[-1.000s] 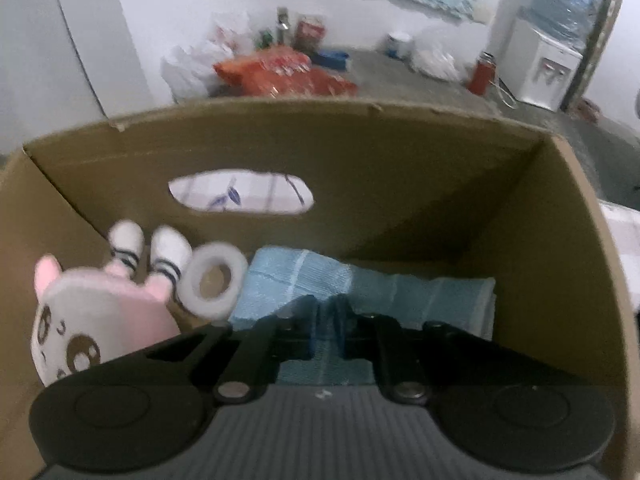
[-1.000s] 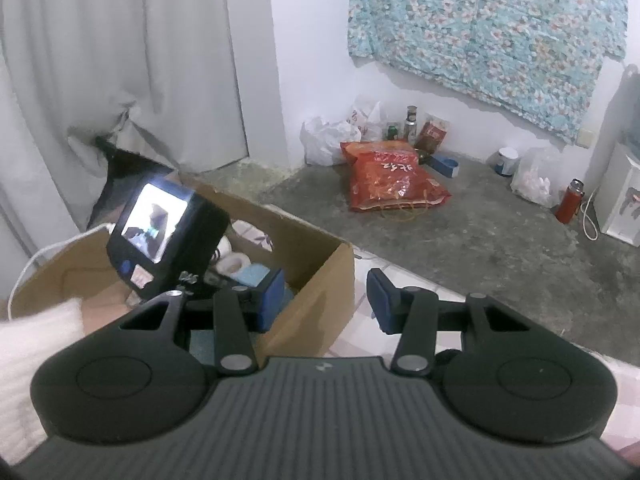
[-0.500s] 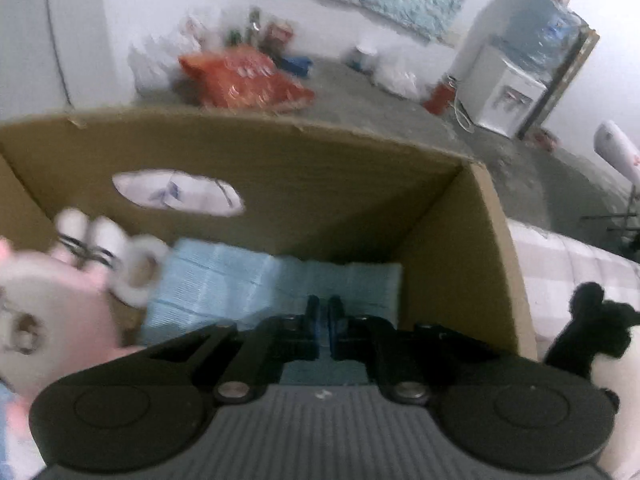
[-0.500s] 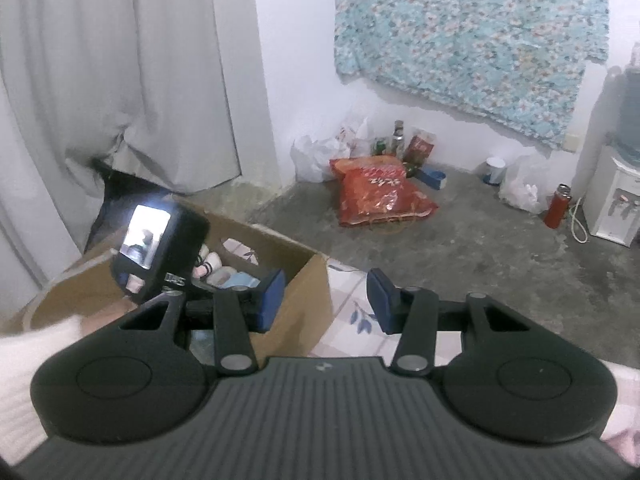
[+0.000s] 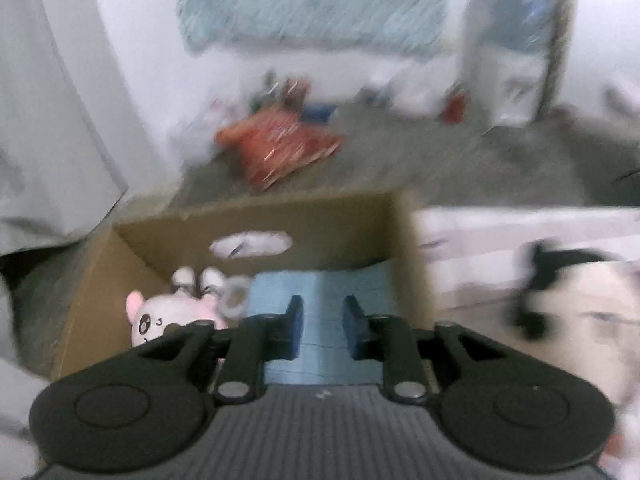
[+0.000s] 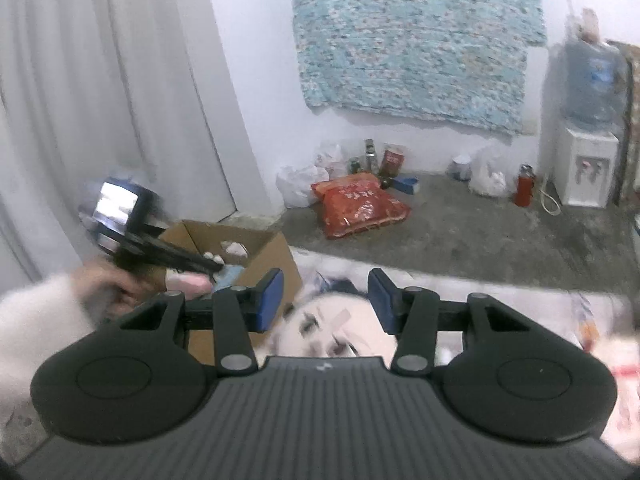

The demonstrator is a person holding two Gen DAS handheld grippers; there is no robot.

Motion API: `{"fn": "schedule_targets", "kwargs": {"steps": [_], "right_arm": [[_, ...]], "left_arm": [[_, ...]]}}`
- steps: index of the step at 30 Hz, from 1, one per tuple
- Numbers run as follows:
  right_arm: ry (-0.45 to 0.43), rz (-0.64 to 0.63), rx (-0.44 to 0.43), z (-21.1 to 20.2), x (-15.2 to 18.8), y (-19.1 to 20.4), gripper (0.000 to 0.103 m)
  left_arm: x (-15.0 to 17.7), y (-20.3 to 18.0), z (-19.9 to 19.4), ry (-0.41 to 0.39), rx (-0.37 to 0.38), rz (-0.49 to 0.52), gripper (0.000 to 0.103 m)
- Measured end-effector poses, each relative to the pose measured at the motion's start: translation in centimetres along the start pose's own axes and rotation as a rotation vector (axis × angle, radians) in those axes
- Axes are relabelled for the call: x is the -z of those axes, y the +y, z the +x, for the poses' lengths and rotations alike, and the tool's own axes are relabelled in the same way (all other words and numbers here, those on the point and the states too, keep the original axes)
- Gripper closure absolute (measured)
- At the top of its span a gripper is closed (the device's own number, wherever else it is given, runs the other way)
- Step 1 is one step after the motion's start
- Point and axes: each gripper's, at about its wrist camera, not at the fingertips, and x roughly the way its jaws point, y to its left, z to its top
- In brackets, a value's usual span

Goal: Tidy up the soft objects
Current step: 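Move both tools back over the bed toward the toothpaste and yogurt cup, then grasp the red toothpaste tube with the left tool while the right grasps the yogurt cup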

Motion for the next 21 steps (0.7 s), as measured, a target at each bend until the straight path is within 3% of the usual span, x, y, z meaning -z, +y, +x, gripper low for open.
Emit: {"fn": "schedule_targets", "kwargs": {"steps": [5, 8, 10, 12, 17, 19, 21], "right_arm": [[-0.023, 0.091, 0.059, -4.6, 5.6, -5.0, 0.055], [-0.044, 0.181, 0.117, -6.5, 8.6, -8.5, 0.055], [-0.073, 0.245, 0.134, -7.7, 10.4, -11.0, 0.055], [-0.095, 0.289, 0.138, -8.2, 11.5, -13.3, 0.055], [-0.149, 0.338, 0.219, -8.4, 13.7, -17.9, 0.052], [-0.138, 0.349, 0.233, -8.0, 14.6, -19.2, 0.052], [-0.105, 0.290, 0.252, -7.5, 15.3, -19.6, 0.052]], "left_arm": [[3.5, -4.9, -10.5, -0.146, 0.110, 0.007, 0.067], [6.6, -9.5, -14.0, -0.191, 0.244, 0.004, 0.059], [8.0, -12.8, -14.3, -0.200, 0.329, 0.007, 0.055], [9.2, -15.8, -13.5, -0.230, 0.365, 0.029, 0.053], [11.1, -22.4, -9.4, -0.296, 0.324, 0.101, 0.049], [12.0, -23.6, -8.0, -0.319, 0.333, 0.134, 0.049], [12.5, -24.2, -6.7, -0.293, 0.346, 0.159, 0.049]]}}
